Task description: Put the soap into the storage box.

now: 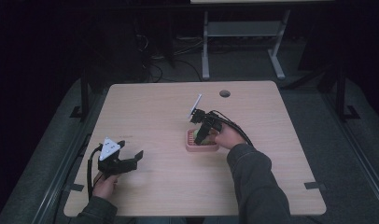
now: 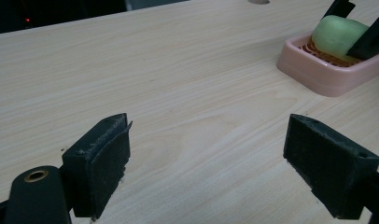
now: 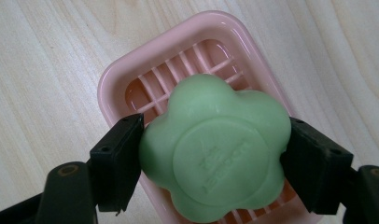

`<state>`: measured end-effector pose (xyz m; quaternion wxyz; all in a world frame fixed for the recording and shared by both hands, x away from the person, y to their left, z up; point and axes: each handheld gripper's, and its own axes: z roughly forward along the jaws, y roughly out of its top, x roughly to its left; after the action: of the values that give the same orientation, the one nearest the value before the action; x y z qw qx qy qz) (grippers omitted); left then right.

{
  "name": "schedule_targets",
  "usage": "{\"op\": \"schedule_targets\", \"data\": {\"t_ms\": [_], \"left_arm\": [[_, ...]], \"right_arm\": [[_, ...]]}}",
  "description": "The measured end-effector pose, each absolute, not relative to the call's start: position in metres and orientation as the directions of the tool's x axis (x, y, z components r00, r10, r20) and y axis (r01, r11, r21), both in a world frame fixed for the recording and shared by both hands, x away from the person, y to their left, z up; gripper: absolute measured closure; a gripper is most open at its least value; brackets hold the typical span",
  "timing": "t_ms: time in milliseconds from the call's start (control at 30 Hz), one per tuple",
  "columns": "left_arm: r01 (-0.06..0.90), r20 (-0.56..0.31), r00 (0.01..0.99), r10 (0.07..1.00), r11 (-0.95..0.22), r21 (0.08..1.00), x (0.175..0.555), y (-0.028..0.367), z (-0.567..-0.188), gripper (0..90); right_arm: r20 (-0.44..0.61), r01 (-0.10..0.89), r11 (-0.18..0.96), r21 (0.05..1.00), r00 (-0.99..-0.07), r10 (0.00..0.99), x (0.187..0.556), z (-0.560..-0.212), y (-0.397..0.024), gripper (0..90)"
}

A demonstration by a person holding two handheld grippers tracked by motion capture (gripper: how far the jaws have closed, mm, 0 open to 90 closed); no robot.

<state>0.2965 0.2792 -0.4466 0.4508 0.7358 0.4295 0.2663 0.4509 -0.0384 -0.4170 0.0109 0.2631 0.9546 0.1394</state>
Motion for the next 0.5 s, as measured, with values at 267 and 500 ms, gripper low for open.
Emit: {"op": "schedule_targets", "data": {"t_ms": [267, 500], "left_arm": [[0.394, 0.008, 0.489, 0.872, -0.230, 0.890, 0.297, 0.279, -0.447, 14.3], [0.394, 0.010, 0.488, 0.873, -0.230, 0.890, 0.298, 0.279, -0.447, 14.3]], "right_arm": [[0.069, 0.503, 0.813, 0.292, -0.860, 0.506, 0.451, -0.414, -0.042, 25.6], [0.077, 0.506, 0.802, 0.319, -0.857, 0.510, 0.449, -0.406, -0.047, 25.7]]}}
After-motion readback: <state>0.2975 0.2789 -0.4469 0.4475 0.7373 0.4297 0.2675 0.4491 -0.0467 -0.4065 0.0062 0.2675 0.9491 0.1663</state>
